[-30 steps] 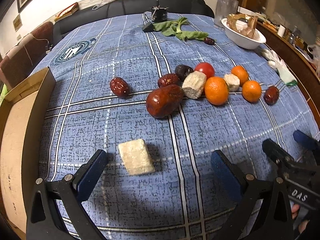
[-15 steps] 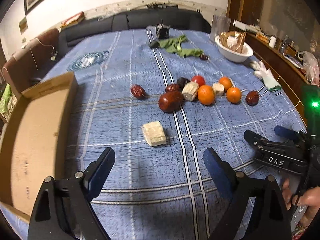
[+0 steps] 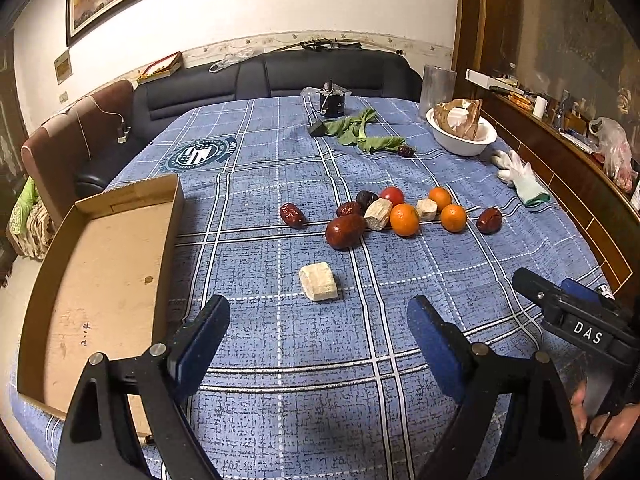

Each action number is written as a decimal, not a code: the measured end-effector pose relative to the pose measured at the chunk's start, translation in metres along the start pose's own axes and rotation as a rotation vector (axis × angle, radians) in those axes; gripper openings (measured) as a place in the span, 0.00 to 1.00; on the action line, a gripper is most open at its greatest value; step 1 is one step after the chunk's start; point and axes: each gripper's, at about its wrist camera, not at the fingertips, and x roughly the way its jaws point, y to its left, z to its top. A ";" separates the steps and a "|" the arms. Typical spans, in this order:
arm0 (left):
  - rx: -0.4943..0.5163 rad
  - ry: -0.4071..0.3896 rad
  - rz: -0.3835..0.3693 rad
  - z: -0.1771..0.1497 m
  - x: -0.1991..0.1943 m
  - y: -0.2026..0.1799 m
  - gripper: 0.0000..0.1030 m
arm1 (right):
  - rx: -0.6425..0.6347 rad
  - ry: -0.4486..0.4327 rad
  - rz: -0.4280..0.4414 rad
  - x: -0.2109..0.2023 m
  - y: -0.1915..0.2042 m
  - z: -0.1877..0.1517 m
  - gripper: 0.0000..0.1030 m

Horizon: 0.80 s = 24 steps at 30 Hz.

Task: Organize fruits
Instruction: 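Close the left tool on the white cube while the right tool grasps a red date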

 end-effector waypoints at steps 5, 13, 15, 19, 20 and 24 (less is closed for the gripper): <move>-0.013 0.015 -0.005 -0.001 0.004 0.001 0.87 | -0.033 -0.038 -0.083 -0.006 -0.001 -0.004 0.99; -0.024 0.008 -0.003 -0.001 0.009 0.009 0.87 | -0.136 -0.182 -0.102 -0.027 0.010 -0.003 0.99; -0.028 -0.026 0.013 0.004 0.004 0.020 0.87 | -0.141 -0.207 -0.074 -0.035 0.011 0.001 0.99; -0.088 -0.115 0.090 0.022 -0.015 0.064 0.87 | -0.120 -0.218 -0.013 -0.048 0.002 0.015 0.99; -0.108 -0.127 0.100 0.024 -0.018 0.073 0.87 | -0.123 -0.219 -0.026 -0.050 -0.001 0.019 0.99; -0.165 -0.146 0.143 0.031 -0.024 0.103 0.88 | -0.116 -0.201 -0.029 -0.052 -0.015 0.028 0.99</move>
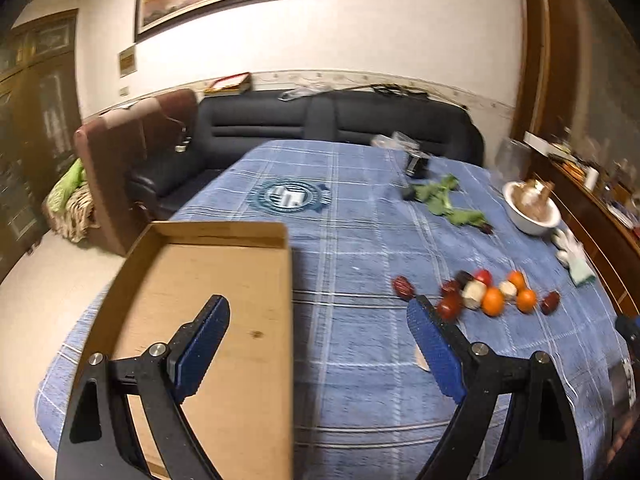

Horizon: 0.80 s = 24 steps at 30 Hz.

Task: Organize fruits
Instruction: 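Close the left tool on the white cube while the right tool grasps a red date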

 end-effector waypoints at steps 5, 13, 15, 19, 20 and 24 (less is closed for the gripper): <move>0.014 0.079 -0.073 -0.009 0.019 -0.011 0.87 | 0.052 0.082 0.052 0.019 -0.013 -0.004 0.99; 0.115 0.187 -0.220 -0.031 0.046 -0.064 0.87 | 0.005 0.143 0.103 0.050 0.004 -0.002 0.82; 0.125 0.206 -0.258 -0.034 0.054 -0.072 0.87 | -0.017 0.163 0.101 0.067 0.010 0.004 0.78; 0.124 0.249 -0.281 -0.037 0.071 -0.078 0.87 | 0.016 0.230 0.084 0.106 0.008 0.012 0.71; 0.128 0.256 -0.282 -0.038 0.075 -0.080 0.86 | 0.032 0.242 0.081 0.114 0.006 0.013 0.71; 0.125 0.307 -0.310 -0.042 0.089 -0.082 0.66 | 0.073 0.274 0.050 0.139 0.001 0.017 0.71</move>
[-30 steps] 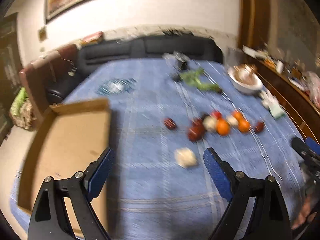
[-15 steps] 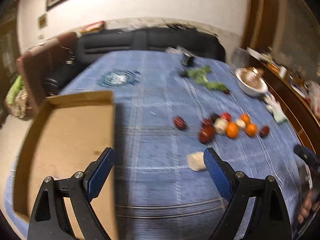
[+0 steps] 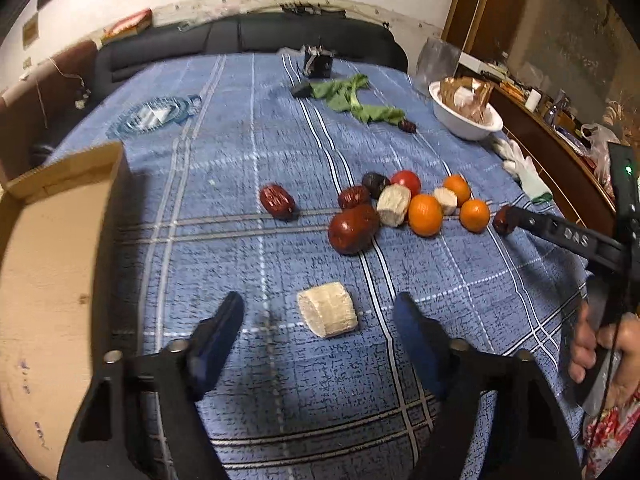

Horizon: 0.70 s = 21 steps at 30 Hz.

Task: Organize fruits
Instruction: 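Close the left tool on the white cube while the right tool grasps a red date, then carry the white cube in the left tool and the date in the right tool over the cardboard tray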

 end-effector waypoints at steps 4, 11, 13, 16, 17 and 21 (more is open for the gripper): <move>-0.026 0.039 -0.020 0.000 0.016 0.003 0.59 | 0.020 0.024 -0.011 0.015 -0.003 0.004 0.71; -0.001 0.025 0.021 -0.002 0.017 -0.003 0.28 | 0.027 0.023 -0.020 0.025 -0.004 0.006 0.46; -0.015 0.023 0.011 -0.004 0.015 -0.001 0.28 | 0.036 0.019 -0.016 0.024 -0.005 0.005 0.46; -0.040 0.013 -0.006 -0.005 0.007 0.002 0.28 | 0.049 0.011 -0.004 0.019 -0.007 0.003 0.46; -0.044 0.003 -0.009 -0.005 0.003 0.003 0.28 | 0.053 0.008 0.002 0.016 -0.007 0.002 0.46; -0.062 -0.030 -0.020 -0.005 -0.017 0.007 0.28 | 0.050 -0.020 0.017 -0.002 -0.003 -0.003 0.46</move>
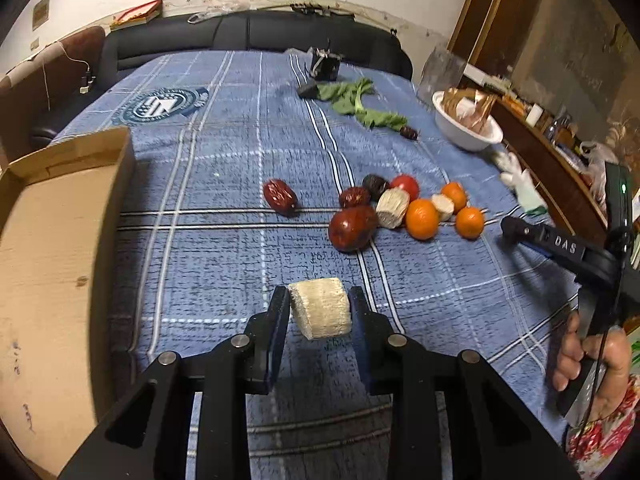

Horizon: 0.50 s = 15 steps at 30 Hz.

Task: Organize fruits
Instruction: 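Carry the white cube in the left tool and the date in the right tool over the cardboard tray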

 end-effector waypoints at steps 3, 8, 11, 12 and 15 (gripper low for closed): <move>-0.021 -0.025 -0.004 0.000 -0.017 0.007 0.28 | -0.028 -0.024 0.035 -0.018 0.013 -0.005 0.46; -0.074 -0.076 0.037 -0.002 -0.049 0.037 0.28 | -0.134 -0.040 0.143 -0.048 0.062 -0.018 0.46; -0.109 -0.104 0.097 -0.005 -0.068 0.064 0.28 | -0.209 -0.029 0.217 -0.060 0.101 -0.031 0.46; -0.120 -0.109 0.118 -0.007 -0.074 0.072 0.28 | -0.238 -0.023 0.247 -0.063 0.116 -0.036 0.46; -0.164 -0.113 0.193 -0.016 -0.090 0.105 0.28 | -0.326 -0.003 0.338 -0.071 0.163 -0.053 0.47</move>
